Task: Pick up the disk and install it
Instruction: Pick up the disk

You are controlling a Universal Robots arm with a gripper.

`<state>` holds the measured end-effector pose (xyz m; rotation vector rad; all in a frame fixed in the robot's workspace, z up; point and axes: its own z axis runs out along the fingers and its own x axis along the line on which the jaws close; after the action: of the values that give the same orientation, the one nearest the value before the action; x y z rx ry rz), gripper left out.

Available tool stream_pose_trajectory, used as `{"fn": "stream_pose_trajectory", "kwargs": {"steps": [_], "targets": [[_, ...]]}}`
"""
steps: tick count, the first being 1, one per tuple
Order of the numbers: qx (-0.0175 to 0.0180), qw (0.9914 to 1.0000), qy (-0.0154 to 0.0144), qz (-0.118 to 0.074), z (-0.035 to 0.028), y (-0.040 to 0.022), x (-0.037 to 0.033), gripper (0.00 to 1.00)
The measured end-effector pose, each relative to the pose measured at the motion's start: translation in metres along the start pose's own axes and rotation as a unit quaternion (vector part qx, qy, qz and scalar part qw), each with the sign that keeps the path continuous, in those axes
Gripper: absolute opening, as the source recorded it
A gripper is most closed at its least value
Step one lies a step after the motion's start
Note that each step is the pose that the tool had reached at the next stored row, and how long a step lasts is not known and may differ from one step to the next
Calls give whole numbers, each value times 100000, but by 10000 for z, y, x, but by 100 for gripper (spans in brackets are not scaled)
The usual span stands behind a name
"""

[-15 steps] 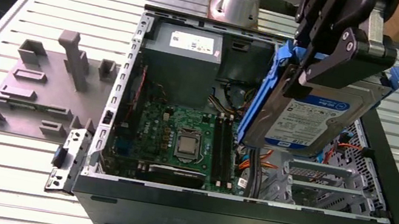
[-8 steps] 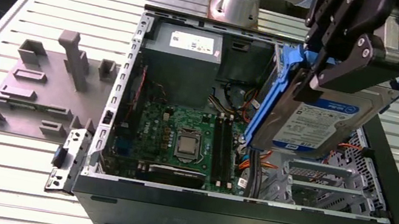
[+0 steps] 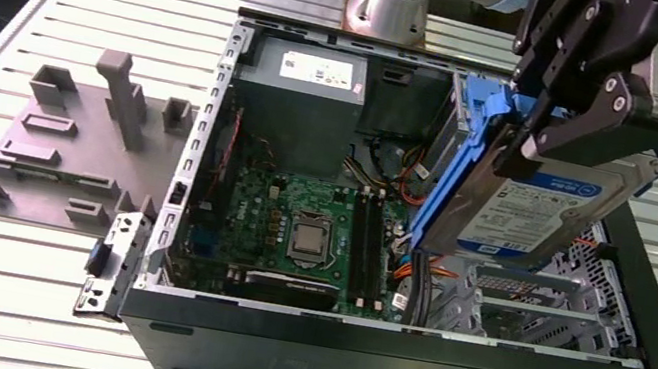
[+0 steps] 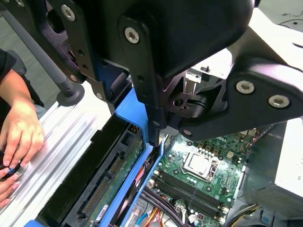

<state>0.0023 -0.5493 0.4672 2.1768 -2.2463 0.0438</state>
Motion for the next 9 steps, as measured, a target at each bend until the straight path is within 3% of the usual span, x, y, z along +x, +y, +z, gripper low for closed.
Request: {"fn": "stream_pose_trajectory", "kwargs": {"steps": [9], "targets": [[6, 99999, 2, -337, 39, -83, 35, 36]]}}
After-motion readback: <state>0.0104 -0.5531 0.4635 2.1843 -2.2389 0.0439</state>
